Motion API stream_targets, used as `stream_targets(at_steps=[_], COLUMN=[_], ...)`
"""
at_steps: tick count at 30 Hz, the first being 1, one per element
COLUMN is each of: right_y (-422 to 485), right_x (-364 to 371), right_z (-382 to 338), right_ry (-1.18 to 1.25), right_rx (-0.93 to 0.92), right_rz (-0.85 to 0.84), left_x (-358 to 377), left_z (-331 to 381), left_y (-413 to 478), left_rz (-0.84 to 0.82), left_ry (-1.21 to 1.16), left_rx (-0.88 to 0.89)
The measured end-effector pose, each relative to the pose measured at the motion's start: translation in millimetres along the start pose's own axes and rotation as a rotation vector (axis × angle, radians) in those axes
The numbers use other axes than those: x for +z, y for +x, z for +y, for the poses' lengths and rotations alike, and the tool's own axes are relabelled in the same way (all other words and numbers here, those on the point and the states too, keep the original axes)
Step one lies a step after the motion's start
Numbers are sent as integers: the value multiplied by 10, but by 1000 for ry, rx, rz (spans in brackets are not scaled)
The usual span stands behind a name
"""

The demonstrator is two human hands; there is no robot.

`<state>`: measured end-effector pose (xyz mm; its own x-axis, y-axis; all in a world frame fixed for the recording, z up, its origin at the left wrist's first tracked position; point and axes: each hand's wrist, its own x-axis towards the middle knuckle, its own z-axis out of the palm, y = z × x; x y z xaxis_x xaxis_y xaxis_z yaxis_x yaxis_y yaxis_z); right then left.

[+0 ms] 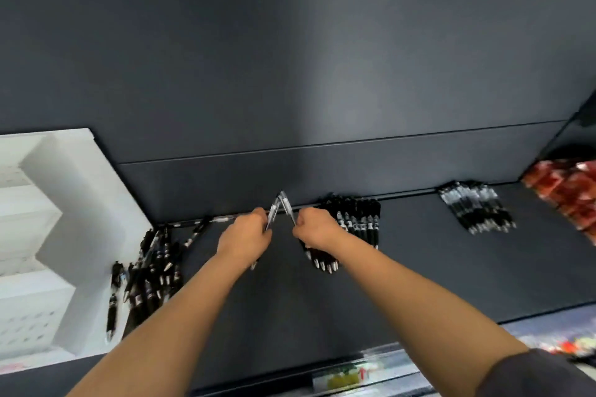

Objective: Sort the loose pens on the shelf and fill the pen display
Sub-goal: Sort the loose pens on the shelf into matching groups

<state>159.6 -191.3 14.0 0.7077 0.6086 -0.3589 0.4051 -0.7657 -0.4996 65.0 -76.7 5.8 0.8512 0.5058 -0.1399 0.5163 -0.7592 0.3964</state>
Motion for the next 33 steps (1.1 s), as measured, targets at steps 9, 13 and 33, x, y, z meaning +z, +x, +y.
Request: stream_targets(at_steps=[9,13,33], right_y=[-673,-870,51], right_x=[-942,-1201,-2159], right_z=[1824,2387,3769], right_ry=[26,40,-123], right_rx=[176,247,526], right_rz=[214,271,246], left_x=[853,1090,1949], left_z=[1957,2526,4080], left_y=[-66,-1,1214], left_rz=[-123,-161,-317], left_ry=[-179,-190,-354], left_rx=[175,234,261])
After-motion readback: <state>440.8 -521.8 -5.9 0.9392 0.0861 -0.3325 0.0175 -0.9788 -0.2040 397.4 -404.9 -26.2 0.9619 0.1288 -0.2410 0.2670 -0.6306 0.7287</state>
